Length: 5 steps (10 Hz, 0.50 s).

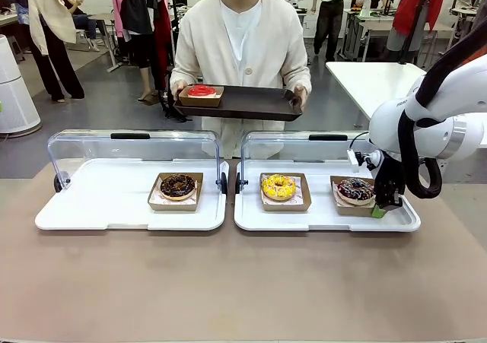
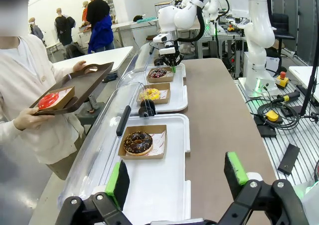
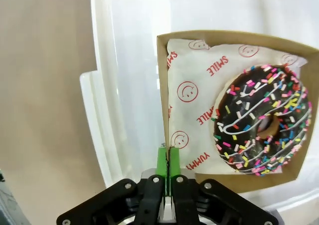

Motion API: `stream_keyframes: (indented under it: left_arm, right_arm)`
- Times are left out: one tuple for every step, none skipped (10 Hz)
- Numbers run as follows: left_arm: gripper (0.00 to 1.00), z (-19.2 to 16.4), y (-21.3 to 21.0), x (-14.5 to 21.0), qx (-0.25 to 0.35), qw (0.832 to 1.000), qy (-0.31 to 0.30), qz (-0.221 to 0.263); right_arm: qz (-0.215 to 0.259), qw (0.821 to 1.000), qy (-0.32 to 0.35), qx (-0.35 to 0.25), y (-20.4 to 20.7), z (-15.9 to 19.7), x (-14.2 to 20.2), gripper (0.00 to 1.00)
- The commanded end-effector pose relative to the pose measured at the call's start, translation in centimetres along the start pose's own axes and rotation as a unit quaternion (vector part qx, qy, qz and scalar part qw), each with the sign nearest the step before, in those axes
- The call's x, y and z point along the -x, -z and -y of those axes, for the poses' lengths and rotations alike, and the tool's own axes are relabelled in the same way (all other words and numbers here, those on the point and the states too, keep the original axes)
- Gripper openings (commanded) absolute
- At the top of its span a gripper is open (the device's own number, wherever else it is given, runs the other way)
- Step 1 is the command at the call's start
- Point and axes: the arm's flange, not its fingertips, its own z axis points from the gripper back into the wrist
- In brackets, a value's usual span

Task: Provide the desired donut to the person.
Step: Pick up and lift the Paper togo box containing the Donut pointed at by the person.

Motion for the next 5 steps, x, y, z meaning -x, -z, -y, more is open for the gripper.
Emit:
stream_keyframes:
  left_arm:
    - [1.0,0.2,0.0,0.0,-0.005,1.0,0.001,0.0]
    - [1.0,0.2,0.0,0.0,-0.005,1.0,0.001,0.0]
    - [1.0,0.2,0.0,0.0,-0.005,1.0,0.001,0.0]
    - [1.0,0.2,0.0,0.0,-0.005,1.0,0.001,0.0]
    - [1.0,0.2,0.0,0.0,-0.005,1.0,0.001,0.0]
  right_arm:
    - [-0.031,1.0,0.002,0.0,-1.3,-1.1,-0.8,0.0]
    - [-0.035,0.999,-0.004,-0.028,-3.1,-2.4,-2.0,0.0]
    - [-0.044,0.998,-0.012,-0.048,-5.4,-3.9,-3.3,0.0]
    - [-0.05,0.997,-0.019,-0.056,-8.0,-5.4,-4.4,0.0]
    - [-0.058,0.997,-0.012,-0.058,-10.9,-7.2,-5.3,0.0]
